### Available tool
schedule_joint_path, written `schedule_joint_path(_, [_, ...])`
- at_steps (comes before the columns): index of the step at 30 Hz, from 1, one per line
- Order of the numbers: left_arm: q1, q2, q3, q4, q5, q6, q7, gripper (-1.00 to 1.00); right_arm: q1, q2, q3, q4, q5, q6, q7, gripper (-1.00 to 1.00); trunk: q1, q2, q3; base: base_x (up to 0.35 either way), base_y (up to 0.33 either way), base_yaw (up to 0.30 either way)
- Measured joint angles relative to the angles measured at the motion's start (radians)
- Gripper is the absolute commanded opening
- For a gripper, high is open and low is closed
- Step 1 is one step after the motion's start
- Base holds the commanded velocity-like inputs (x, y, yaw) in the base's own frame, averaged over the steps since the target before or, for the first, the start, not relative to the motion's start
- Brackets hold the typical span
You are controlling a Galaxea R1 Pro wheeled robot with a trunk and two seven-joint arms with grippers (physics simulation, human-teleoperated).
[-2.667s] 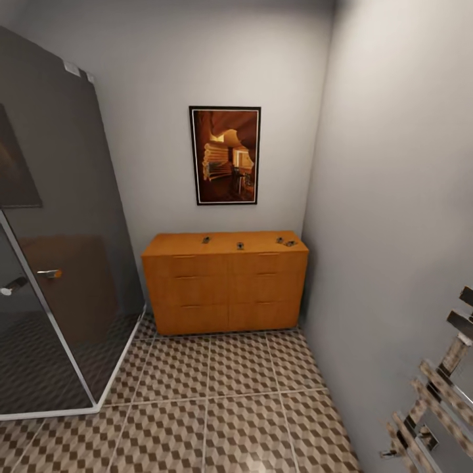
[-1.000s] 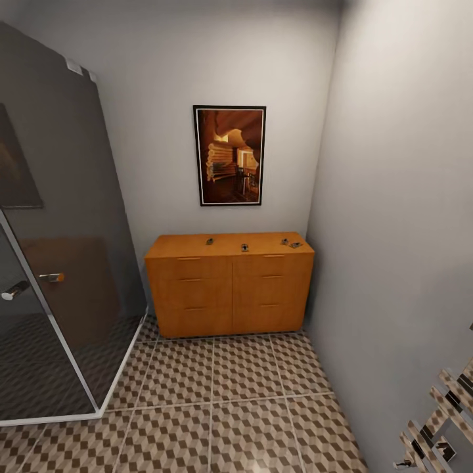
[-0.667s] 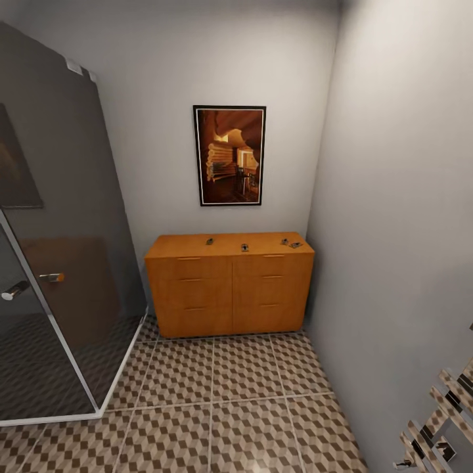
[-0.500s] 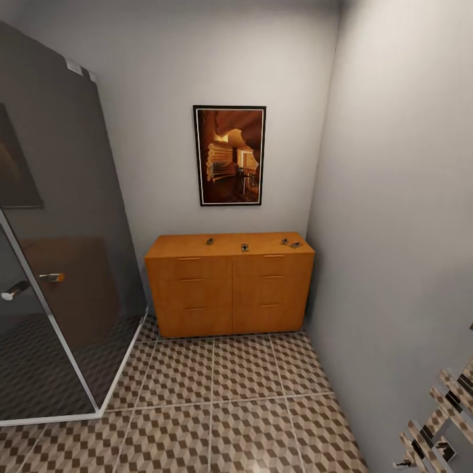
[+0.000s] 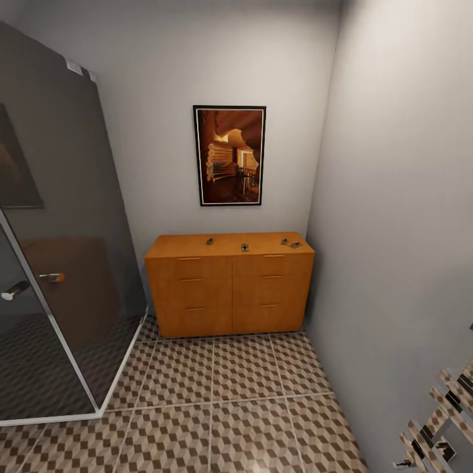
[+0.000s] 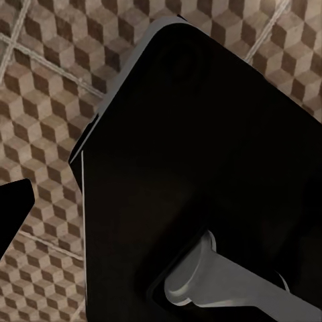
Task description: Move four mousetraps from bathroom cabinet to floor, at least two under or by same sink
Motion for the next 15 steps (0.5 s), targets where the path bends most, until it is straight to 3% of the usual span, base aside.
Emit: schedule_joint_path(15, [0.0,-0.013,0.004,-0.001,0.004,0.0,0.0,1.0,0.0,-0.003,-0.002,-0.012,-0.003,-0.002,-0.008,1.0,0.0,0.0,0.0,0.0,0.0,0.0])
